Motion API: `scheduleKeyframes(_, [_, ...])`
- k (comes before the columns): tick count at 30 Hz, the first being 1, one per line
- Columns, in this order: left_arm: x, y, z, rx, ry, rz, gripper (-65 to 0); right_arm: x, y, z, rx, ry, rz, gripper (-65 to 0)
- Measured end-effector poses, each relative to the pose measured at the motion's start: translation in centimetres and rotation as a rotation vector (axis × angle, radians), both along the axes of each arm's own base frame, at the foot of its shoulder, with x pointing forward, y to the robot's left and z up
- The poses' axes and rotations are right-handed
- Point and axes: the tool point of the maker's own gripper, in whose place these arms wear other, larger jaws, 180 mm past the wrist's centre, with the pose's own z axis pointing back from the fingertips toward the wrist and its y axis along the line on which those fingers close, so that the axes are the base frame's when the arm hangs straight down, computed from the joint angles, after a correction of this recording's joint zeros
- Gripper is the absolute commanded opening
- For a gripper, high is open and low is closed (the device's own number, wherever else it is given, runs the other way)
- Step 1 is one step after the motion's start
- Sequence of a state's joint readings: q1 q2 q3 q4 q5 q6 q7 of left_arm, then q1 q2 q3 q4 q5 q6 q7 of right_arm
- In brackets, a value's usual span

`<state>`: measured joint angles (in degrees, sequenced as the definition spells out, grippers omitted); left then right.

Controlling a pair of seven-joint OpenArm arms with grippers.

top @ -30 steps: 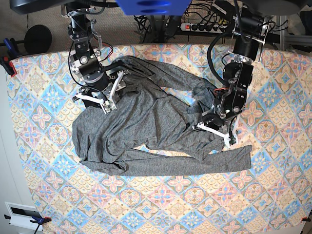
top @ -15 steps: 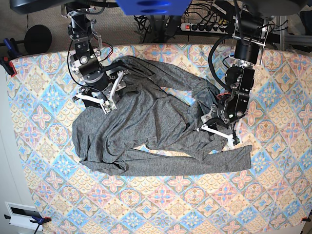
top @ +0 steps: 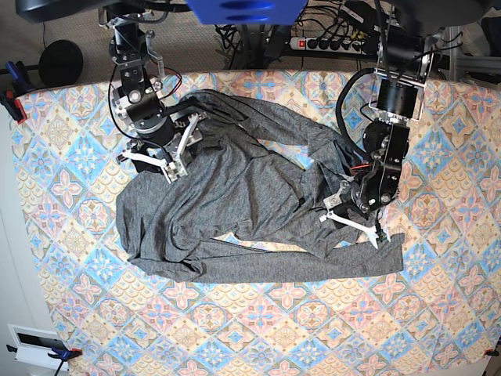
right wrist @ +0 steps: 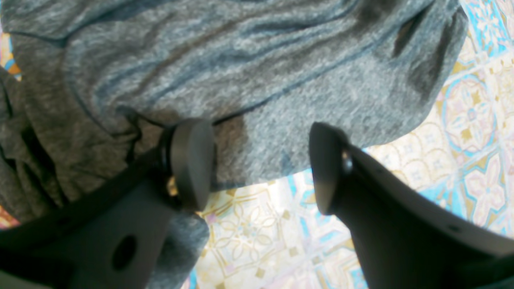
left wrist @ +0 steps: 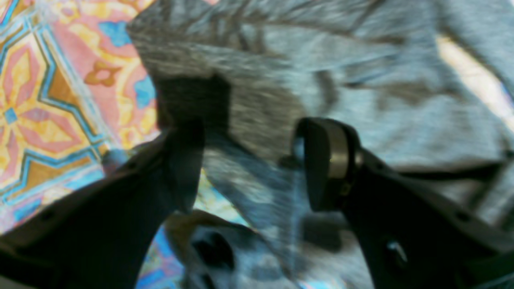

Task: Layout the t-shirt on the table in an organized manner, then fold the t-shirt properly
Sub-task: 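Lift the left gripper and grasp the shirt's side edge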

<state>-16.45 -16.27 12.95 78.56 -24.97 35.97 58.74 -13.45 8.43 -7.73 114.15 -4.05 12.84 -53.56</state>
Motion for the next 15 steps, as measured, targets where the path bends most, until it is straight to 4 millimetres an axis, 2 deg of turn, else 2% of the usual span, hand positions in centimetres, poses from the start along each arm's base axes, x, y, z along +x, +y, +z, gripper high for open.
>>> scheduleKeyframes(3, [-0.8,-0.1,-1.1,0.041,0.026,-0.026,-27.7,0.0,0.0,0.0,0.001,0.002,0.001,-28.2])
scheduleKeyframes(5, [-0.9,-0.5,-1.2,0.041,0.031,-0.042,-32.0,0.0,0.0,0.0,0.0,0.002,0.001,-28.2])
scheduleKeyframes(7, [-1.0,-0.8,-1.3,0.045,0.03,-0.052,-39.9,0.0,0.0,0.0,0.0,0.002,0.0,-28.2])
scheduleKeyframes(11, [-1.8,-1.4,-1.0,0.019,0.026,-0.064,-63.5,0.0,0.0,0.0,0.0,0.002,0.001,-28.2])
scheduleKeyframes(12, [-2.0,-1.7,-0.9,0.011,0.02,-0.07,-65.0,0.0,0.0,0.0,-0.001,0.002,0.001,-28.2])
scheduleKeyframes(15, [-2.1,-2.3,0.2,-0.03,-0.016,-0.063,-64.3,0.0,0.0,0.0,0.001,0.002,0.001,-28.2])
